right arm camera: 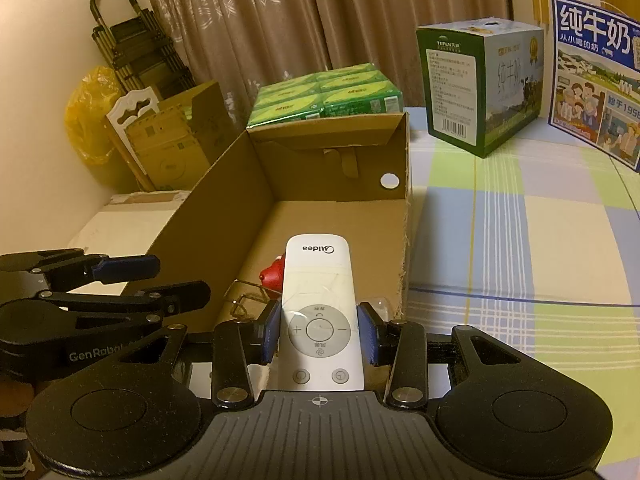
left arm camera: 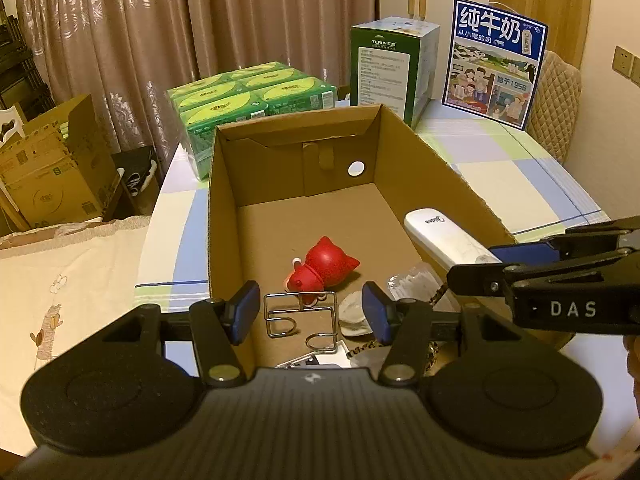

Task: Organize rigid objects
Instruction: 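Open the left tool to drop the wire holder while the right tool drops the remote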

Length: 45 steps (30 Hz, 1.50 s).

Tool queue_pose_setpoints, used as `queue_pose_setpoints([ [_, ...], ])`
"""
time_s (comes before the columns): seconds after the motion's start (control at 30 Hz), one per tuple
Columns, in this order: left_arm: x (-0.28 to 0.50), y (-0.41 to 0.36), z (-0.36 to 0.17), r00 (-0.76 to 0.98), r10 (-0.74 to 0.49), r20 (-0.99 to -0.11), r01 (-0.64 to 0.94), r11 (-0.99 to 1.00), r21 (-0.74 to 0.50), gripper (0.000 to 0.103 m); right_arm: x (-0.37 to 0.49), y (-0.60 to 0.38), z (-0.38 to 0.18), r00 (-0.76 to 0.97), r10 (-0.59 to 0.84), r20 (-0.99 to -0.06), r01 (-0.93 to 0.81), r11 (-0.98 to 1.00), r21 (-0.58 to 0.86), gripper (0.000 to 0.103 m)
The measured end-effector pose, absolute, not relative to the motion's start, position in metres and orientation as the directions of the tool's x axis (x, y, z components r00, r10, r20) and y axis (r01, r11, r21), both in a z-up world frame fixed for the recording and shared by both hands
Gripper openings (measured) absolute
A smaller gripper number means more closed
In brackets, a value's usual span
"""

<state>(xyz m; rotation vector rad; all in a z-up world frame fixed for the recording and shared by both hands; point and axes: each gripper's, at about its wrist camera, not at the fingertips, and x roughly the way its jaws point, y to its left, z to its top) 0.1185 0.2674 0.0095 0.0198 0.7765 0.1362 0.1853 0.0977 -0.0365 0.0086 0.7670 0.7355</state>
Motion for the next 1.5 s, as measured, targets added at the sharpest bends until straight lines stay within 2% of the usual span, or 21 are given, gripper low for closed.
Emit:
queue_pose_setpoints([
  [1.27, 0.1167, 0.2648, 0.0173, 0.71, 0.121, -0.694, -0.109, 0.992, 0.061, 0.051, 0.1872, 0.0987, -0.0353, 0.505, 0.611, -0.61, -0.577, 0.764, 0.289, 0.038],
  [1.37, 0.1167, 0.2652, 0.0164, 0.709, 0.127, -0.694, -0.114, 0.991, 0.065, 0.051, 0.1877, 0.0975, -0.0337, 0.524, 0.6, -0.605, -0.565, 0.776, 0.28, 0.042],
  [1.4, 0.1164, 0.2655, 0.0164, 0.709, 0.127, -0.694, -0.115, 0.991, 0.065, 0.051, 0.1879, 0.0968, -0.0335, 0.528, 0.597, -0.605, -0.561, 0.779, 0.279, 0.048],
  [1.5, 0.1149, 0.2653, 0.017, 0.71, 0.128, -0.692, -0.116, 0.991, 0.065, 0.051, 0.1872, 0.0926, -0.0329, 0.525, 0.609, -0.595, -0.559, 0.774, 0.298, 0.05],
])
